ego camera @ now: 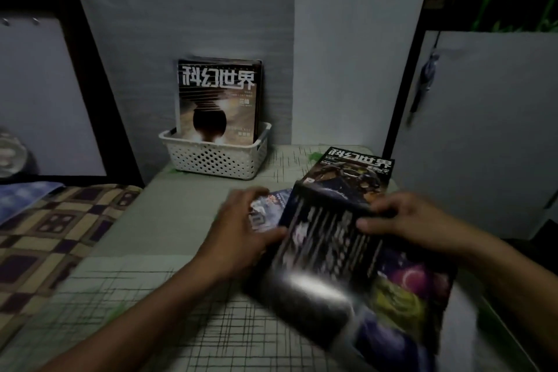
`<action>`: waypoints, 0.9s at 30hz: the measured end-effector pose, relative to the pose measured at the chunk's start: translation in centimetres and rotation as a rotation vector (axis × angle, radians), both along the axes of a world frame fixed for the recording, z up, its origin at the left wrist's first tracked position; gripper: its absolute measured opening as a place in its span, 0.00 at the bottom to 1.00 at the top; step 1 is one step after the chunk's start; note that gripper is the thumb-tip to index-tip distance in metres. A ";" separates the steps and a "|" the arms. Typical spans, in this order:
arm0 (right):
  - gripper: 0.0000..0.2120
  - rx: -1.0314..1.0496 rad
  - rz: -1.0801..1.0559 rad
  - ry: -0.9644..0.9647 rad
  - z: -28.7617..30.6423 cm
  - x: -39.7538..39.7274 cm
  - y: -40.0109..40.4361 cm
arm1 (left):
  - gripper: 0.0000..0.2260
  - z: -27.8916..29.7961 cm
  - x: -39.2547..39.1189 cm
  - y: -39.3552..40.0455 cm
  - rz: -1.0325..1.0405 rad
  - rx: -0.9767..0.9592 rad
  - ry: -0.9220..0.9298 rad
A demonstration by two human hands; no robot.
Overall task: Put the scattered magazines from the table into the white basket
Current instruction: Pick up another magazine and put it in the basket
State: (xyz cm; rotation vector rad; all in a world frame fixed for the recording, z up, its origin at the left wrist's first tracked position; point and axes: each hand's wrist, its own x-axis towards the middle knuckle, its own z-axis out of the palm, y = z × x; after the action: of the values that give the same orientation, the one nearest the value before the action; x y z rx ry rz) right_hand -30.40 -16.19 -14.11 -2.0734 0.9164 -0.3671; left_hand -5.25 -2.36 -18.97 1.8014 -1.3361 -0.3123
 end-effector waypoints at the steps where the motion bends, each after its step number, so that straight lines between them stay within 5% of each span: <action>1: 0.10 0.010 -0.109 -0.159 0.8 0.1 0.1 | 0.27 0.8 0.1 0.2 0.094 -0.114 -0.102; 4: 0.09 0.029 -0.234 -0.520 3.1 2.0 2.2 | 0.15 3.7 -0.4 1.0 0.030 -0.299 -0.024; 7: 0.04 0.084 -0.116 -0.708 3.8 5.3 5.9 | 0.22 6.0 -2.3 1.9 -0.450 -0.086 0.361; 9: 0.08 0.053 -0.029 -0.695 3.3 7.1 7.7 | 0.26 5.8 -2.9 2.2 -0.566 -0.063 0.389; 12: 0.16 0.084 0.122 -0.578 2.2 8.5 8.2 | 0.15 5.1 -2.0 2.6 -0.266 -0.209 0.467; 14: 0.09 0.050 0.070 -0.542 1.4 9.1 7.1 | 0.11 4.2 -0.6 3.2 -0.142 -0.276 0.544; 16: 0.22 0.015 -0.124 -0.499 0.5 9.8 5.6 | 0.10 4.0 0.8 4.1 -0.185 -0.320 0.555; 18: 0.30 0.206 -0.200 -0.538 0.1 10.4 4.2 | 0.10 4.7 2.2 5.1 -0.278 -0.341 0.528; 21: 0.12 0.449 -0.075 -0.671 -0.2 11.2 3.2 | 0.11 4.7 4.7 5.0 -0.203 -0.404 0.464; 23: 0.04 0.331 -0.092 -0.653 -1.0 12.0 3.2 | 0.13 4.0 5.8 4.5 -0.065 -0.430 0.365; 27: 0.08 0.028 -0.044 -0.591 -2.3 15.0 3.6 | 0.19 0.9 8.0 3.8 0.247 -0.259 0.111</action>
State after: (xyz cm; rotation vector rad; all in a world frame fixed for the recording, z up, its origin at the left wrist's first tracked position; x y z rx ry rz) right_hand -15.42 -12.59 -16.36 -1.7640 0.5995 -0.9243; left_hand 2.75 1.48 -18.08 1.6814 -1.0137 -0.0982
